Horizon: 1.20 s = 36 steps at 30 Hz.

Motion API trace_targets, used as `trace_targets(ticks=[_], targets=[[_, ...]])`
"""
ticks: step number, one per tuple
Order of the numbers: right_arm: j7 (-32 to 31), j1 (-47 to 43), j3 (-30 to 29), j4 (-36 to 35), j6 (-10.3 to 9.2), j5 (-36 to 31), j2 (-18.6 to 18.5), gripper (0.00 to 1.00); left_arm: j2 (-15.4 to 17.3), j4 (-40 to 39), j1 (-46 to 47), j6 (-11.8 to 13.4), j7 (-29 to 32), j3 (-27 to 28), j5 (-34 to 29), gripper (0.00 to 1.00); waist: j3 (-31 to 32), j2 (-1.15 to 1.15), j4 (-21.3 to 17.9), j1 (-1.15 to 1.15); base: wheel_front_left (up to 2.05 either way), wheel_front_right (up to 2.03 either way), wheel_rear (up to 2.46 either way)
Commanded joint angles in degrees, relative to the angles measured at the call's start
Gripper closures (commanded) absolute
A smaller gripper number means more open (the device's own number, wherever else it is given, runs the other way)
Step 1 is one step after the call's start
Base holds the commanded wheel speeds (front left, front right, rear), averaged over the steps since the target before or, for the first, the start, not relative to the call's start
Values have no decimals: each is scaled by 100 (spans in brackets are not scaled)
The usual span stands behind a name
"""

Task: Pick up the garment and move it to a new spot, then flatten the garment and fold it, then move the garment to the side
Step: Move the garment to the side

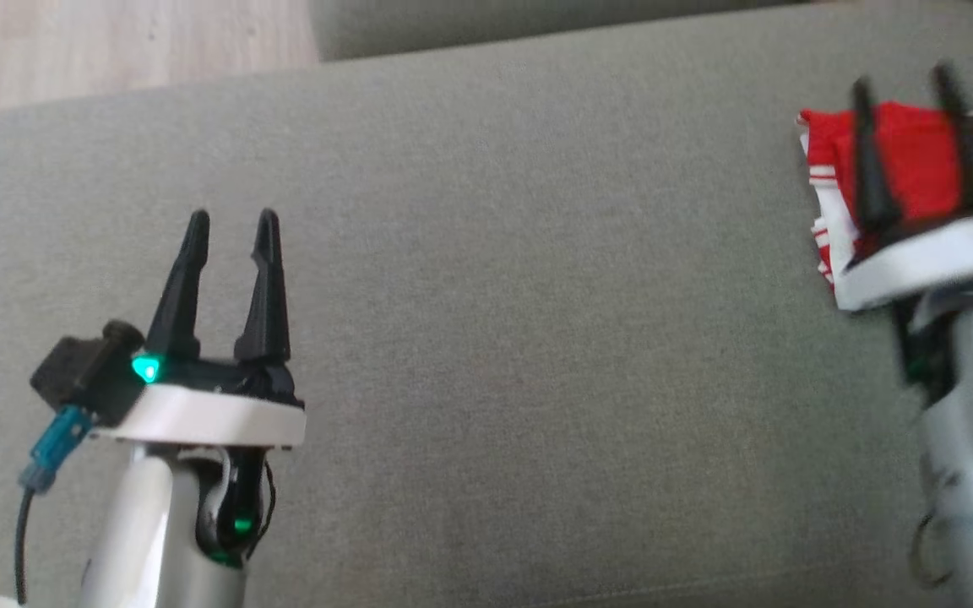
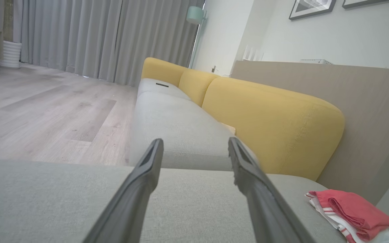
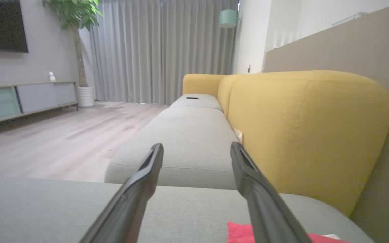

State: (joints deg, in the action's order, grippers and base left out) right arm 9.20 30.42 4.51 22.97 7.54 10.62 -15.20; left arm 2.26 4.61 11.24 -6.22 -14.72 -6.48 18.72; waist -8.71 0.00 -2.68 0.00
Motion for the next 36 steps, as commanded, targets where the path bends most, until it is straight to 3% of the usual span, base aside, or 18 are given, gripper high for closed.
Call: trace_targets(ticks=[1,6,12,20,36], targets=[[114,-149,34,-321,-5,54,176,0,62,-223,34,38,-28,203,30,0,173,0,90,0,0,0,0],[407,-880,-103,-605,-5,54,802,0,62,-237,-282,139,-28,167,103,0,398,0,161,0,0,0,0],[562,-1658,-284,-807,-5,-92,1164,0,62,-212,-650,230,-28,103,149,0,605,0,218,0,0,0,0],[578,-2244,-181,-1219,-5,23,1229,0,62,-217,-885,362,-28,18,176,0,646,0,255,0,0,0,0],[579,-2331,-127,-1365,-5,57,1232,0,62,-205,-827,476,-28,48,157,0,614,0,272,0,0,0,0]])
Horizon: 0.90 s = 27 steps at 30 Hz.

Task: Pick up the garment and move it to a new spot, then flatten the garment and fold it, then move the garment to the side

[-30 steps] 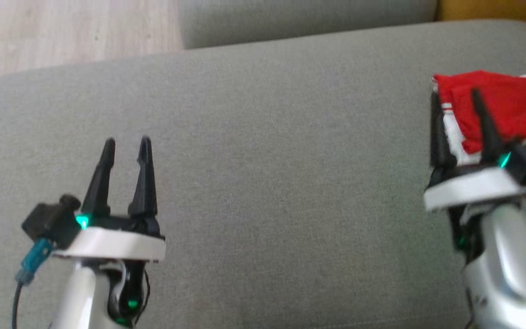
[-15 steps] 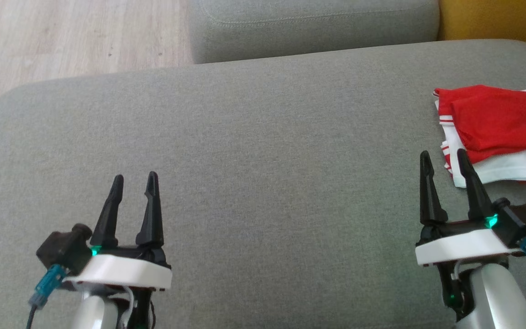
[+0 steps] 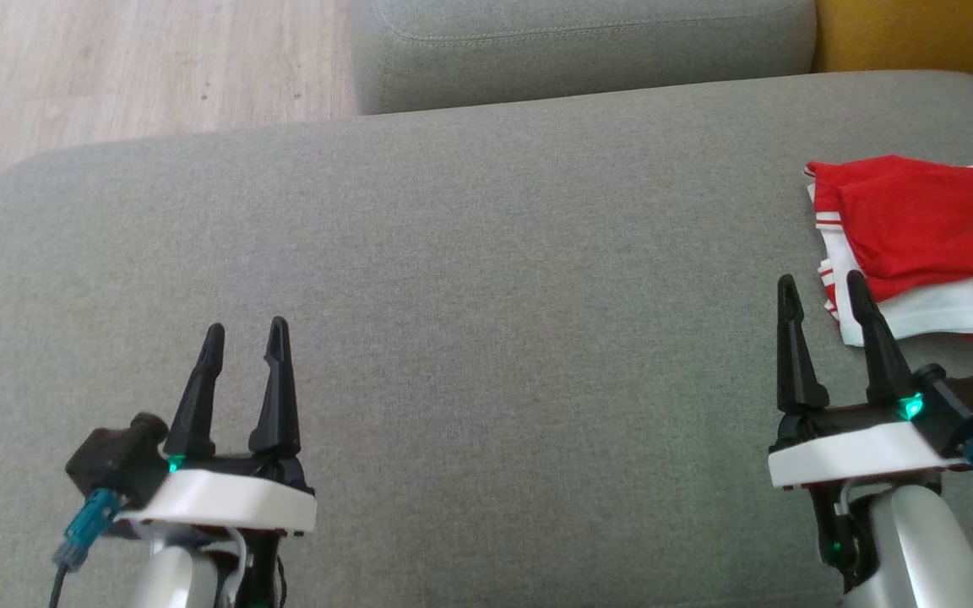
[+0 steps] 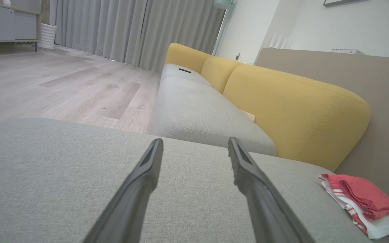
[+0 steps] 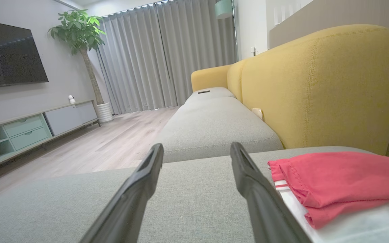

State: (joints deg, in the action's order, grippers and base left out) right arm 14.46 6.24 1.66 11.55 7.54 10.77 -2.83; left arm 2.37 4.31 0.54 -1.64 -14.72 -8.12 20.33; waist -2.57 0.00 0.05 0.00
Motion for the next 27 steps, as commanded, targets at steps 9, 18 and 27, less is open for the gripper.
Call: trace_targets(ticks=[9,18,27], targets=[[53,114,195,-227,-5,61,-5,0,51,-84,259,163,-28,181,-205,0,-30,0,-40,0,0,0,0],[53,109,208,-213,-5,97,-5,0,51,78,253,79,-28,190,-80,0,-22,0,-76,0,0,0,0],[53,99,230,-183,-5,124,-5,0,51,156,236,20,-28,231,-20,0,-13,0,-94,0,0,0,0]])
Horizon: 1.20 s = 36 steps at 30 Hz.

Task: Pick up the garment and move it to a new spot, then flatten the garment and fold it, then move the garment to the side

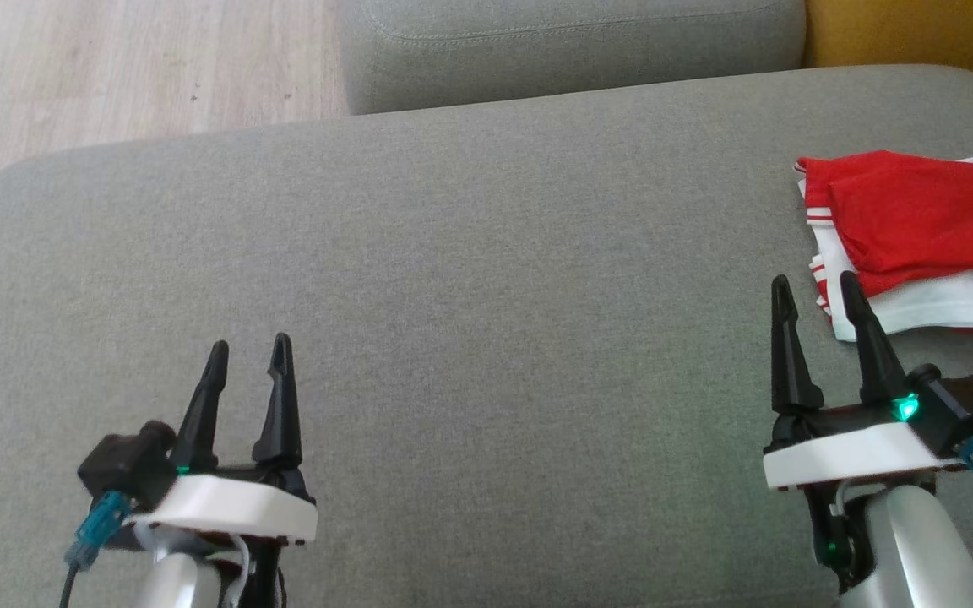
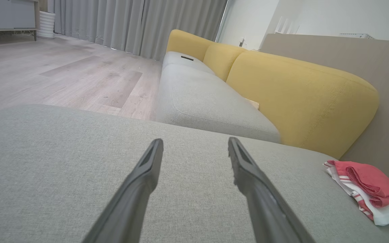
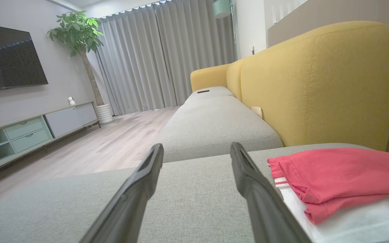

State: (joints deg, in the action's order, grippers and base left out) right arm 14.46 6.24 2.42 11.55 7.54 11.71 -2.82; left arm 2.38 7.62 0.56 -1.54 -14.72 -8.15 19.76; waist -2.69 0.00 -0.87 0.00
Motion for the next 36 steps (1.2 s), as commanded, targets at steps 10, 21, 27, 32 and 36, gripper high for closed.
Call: trace_targets(ticks=[10,21,27,32,36], targets=[[53,112,172,-145,-5,47,-6,0,50,-164,241,21,-28,273,68,0,-8,0,-7,0,0,0,0],[-14,-140,66,428,0,68,10,100,-25,395,-178,-2,14,105,148,100,-11,0,-4,0,0,0,0],[-96,-139,42,414,0,473,-8,100,-13,407,-144,-31,106,158,500,100,2,0,1,0,0,0,0],[-167,-132,20,409,0,808,-22,100,-3,421,-113,-54,185,205,793,100,12,0,4,0,0,0,0],[-224,-127,2,404,-1,1075,-32,100,4,430,-88,-73,247,243,1025,100,21,0,7,0,0,0,0]])
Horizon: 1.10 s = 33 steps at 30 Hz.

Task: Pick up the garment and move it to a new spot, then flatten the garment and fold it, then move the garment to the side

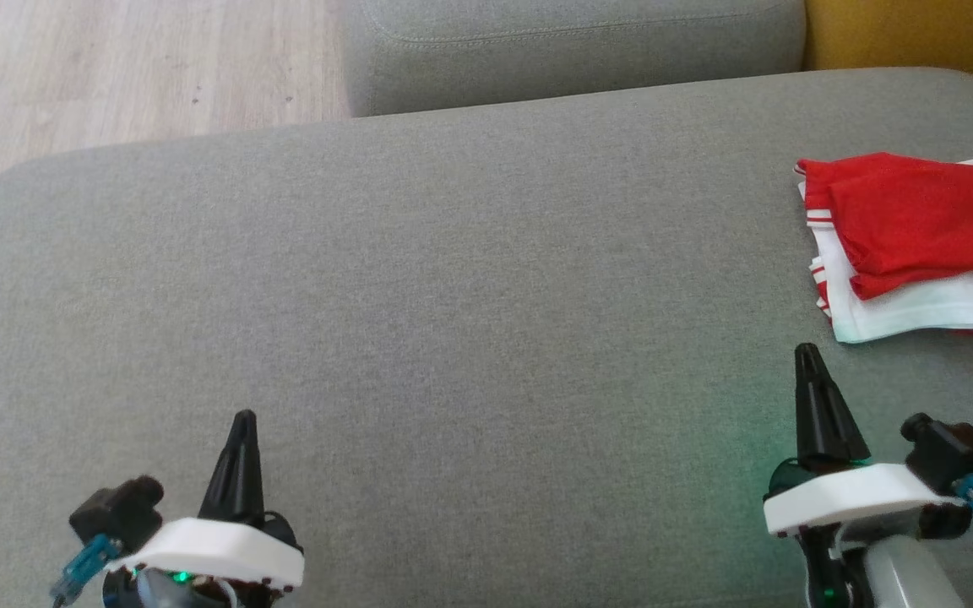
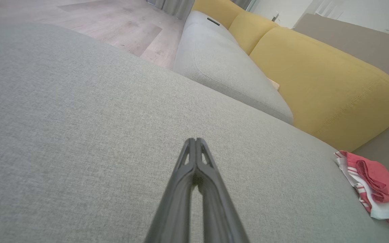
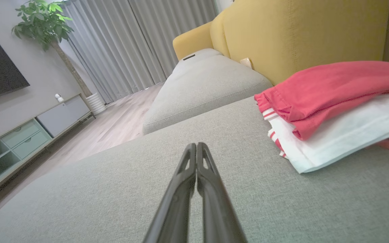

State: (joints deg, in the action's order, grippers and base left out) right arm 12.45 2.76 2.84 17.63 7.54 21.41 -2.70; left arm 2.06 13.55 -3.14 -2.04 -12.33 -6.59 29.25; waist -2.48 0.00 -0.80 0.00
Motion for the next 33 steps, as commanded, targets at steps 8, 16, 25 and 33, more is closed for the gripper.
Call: trace_targets(ticks=[8,16,25,33], targets=[[-153,229,-85,-218,-1,700,-62,100,49,-147,334,-67,152,173,597,100,19,0,7,0,0,0,0],[-273,236,-129,-230,-1,1226,-75,100,60,-132,381,-105,280,253,1059,100,36,0,13,0,0,0,0],[-411,245,-184,-244,-2,1815,-87,100,70,-115,433,-147,427,345,1577,100,55,0,19,0,0,0,0],[-536,252,-235,-257,-2,2334,-95,100,78,-100,480,-185,558,428,2034,100,72,0,25,0,0,0,0]])
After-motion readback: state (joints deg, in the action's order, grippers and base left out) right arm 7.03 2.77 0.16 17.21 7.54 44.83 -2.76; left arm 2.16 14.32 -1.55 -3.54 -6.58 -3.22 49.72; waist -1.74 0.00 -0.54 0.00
